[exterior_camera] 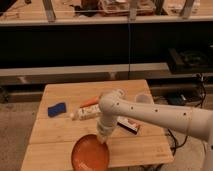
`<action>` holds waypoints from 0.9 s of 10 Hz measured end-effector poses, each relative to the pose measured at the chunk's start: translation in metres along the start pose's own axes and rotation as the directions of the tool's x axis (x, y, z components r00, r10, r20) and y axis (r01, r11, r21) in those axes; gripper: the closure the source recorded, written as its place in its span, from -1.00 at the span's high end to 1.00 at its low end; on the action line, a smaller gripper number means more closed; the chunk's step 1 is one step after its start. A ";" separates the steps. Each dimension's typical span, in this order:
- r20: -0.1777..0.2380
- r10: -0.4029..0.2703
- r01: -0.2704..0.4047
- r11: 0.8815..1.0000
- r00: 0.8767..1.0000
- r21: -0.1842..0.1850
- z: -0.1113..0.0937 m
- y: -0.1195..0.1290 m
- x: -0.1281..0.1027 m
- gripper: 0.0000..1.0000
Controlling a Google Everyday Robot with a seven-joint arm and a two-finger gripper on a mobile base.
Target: Drag the ceramic bowl in a circle
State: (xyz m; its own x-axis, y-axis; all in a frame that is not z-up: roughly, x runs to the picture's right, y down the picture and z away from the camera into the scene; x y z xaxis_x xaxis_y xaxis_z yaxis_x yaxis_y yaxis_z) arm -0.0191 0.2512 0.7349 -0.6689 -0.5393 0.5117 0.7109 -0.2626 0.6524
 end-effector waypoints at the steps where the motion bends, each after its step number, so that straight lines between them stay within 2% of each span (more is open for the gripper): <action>1: -0.008 0.040 -0.040 0.999 0.999 0.027 0.001 0.005 0.008 -1.00; 2: -0.024 0.109 -0.107 0.991 0.994 0.084 -0.001 0.018 0.022 -1.00; 4: -0.046 0.213 -0.204 0.968 0.976 0.147 -0.008 0.039 0.041 -1.00; 5: -0.058 0.260 -0.249 0.956 0.964 0.153 -0.012 0.048 0.045 -1.00; 7: -0.098 0.378 -0.359 0.918 0.921 0.171 -0.020 0.069 0.048 -1.00; 8: -0.105 0.395 -0.375 0.912 0.913 0.169 -0.021 0.072 0.047 -1.00; 9: -0.112 0.396 -0.378 0.914 0.911 0.149 -0.024 0.074 0.047 -1.00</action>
State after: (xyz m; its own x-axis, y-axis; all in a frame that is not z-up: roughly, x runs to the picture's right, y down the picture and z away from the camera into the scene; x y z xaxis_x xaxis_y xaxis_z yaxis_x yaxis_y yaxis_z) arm 0.0074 0.1872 0.7932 -0.3039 -0.6852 0.6619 0.8701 0.0833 0.4857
